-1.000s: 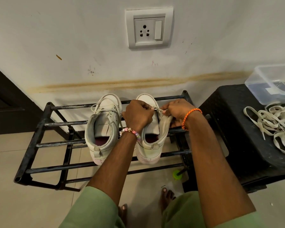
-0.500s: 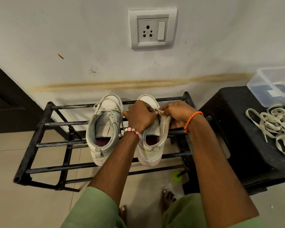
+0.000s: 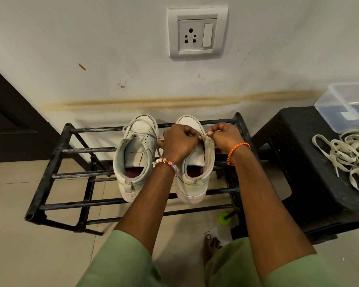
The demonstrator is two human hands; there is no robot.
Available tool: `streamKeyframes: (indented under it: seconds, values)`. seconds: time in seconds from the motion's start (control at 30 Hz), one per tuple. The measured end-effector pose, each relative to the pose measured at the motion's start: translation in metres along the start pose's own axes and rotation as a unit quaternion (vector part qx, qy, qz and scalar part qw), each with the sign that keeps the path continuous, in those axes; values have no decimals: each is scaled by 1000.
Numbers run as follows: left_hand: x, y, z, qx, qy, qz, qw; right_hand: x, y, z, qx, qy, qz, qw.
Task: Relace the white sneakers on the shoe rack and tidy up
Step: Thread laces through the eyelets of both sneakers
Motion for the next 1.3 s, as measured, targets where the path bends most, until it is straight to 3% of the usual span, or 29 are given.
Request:
streamKeyframes:
  seconds: [0.13,0.27,0.4,0.53,0.6,0.67,0.77,0.87,0.97,1.13,1.3]
  values:
    - [-10,2,-16,-35,-51,6,998,1,3,-4,-81,-30,-77,993]
    - [-10,-1,-32,-113,-112,-44,986,4,17,-13,-157,-57,-30,986]
    - [-7,-9,-40,-134,-133,-44,981,4,40,-31,-181,-35,126,975]
    - [-8,-5,-40,-108,-123,-59,985,-2,77,-57,-202,45,348,914]
    - [-9,0,-43,-77,-94,-85,989,-7,82,-59,-188,74,399,894]
    - [-9,4,-48,-44,-63,-91,993,-7,74,-53,-168,48,350,920]
    - [-4,10,-51,-25,-70,-101,992,-8,48,-31,-184,-48,58,980]
    - [2,13,-54,-37,-107,-157,981,-9,22,-19,-133,-26,-160,978]
    - [4,12,-54,-55,-114,-203,971,-9,13,-20,-83,13,-201,976]
    - [3,12,-43,-40,-104,-218,969,-9,18,-18,-100,25,-230,968]
    - [1,14,-38,-10,-84,-167,982,-7,17,-15,-98,32,-274,956]
Point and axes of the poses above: each hand's wrist, its own z-axis towards the middle knuckle, its own x-axis out of the palm, y = z × x, the point moved 1 cm from there along z, towards the middle knuckle, and after that the axes turned 14 degrees about z, right-handed, at the moved point
